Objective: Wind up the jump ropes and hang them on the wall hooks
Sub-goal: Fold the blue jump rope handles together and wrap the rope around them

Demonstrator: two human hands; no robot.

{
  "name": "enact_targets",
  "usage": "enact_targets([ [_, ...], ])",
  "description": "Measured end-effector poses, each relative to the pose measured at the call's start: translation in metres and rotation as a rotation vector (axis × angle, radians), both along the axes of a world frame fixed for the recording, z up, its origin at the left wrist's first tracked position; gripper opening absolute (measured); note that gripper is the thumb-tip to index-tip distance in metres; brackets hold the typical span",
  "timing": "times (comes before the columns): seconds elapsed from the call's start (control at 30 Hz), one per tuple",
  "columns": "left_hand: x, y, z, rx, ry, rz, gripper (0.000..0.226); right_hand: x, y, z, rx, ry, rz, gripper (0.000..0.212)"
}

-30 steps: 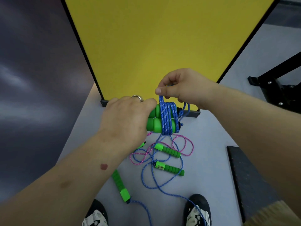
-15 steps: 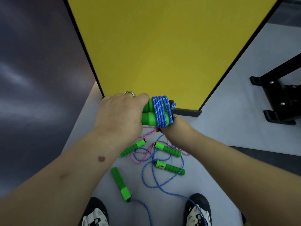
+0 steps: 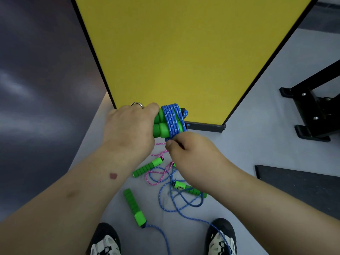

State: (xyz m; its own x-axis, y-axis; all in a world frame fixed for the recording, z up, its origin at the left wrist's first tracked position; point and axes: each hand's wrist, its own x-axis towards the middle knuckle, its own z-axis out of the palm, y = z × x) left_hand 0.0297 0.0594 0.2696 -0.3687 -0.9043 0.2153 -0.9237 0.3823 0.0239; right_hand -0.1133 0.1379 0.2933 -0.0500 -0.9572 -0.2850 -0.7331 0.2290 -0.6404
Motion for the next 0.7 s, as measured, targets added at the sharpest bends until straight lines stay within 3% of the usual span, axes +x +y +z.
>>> enact_targets([
  [0.33,-0.007,0.006,0.002,0.029,-0.081,-0.084,0.026,-0.012,-0.028,0.06,-0.077,-0.139,-0.031,0.027],
  [0.7,-0.01,0.007,0.001,0.003,-0.084,-0.179,0.03,-0.031,-0.079,0.055,-0.119,0.006,0.122,0.01],
])
